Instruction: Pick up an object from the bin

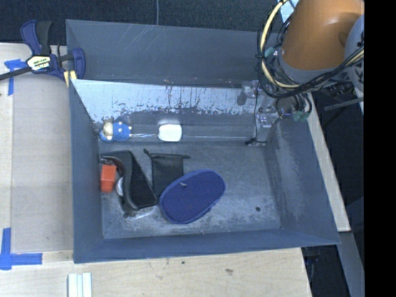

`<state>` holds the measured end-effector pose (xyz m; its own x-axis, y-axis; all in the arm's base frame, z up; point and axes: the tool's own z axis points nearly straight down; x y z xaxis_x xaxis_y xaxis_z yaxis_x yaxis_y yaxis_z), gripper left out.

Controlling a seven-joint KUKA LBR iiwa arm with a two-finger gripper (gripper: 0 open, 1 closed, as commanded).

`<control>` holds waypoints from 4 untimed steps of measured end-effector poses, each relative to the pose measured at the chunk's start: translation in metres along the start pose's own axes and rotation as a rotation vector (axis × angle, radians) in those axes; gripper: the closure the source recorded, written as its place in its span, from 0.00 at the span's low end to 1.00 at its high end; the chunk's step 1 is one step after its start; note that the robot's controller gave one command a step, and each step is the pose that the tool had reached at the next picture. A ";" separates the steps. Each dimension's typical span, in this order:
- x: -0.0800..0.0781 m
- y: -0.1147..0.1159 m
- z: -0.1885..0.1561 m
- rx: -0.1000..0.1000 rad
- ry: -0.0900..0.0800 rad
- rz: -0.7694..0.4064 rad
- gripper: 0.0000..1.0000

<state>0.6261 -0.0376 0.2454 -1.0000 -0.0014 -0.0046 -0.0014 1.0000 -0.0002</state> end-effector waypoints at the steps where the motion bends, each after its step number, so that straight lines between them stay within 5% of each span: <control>1: 0.050 0.072 0.090 -0.002 0.012 0.091 0.00; 2: 0.077 0.068 0.174 -0.001 0.002 -0.325 0.00; 3: 0.073 0.068 0.171 -0.001 -0.009 -0.323 1.00; 4: 0.039 0.053 0.141 0.000 -0.003 -0.631 1.00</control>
Offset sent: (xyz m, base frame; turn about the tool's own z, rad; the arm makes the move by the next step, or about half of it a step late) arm -0.0473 0.0678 -0.0856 0.0958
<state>0.5878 0.0154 0.1039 -0.8068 -0.5908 -0.0060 -0.5908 0.8068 -0.0036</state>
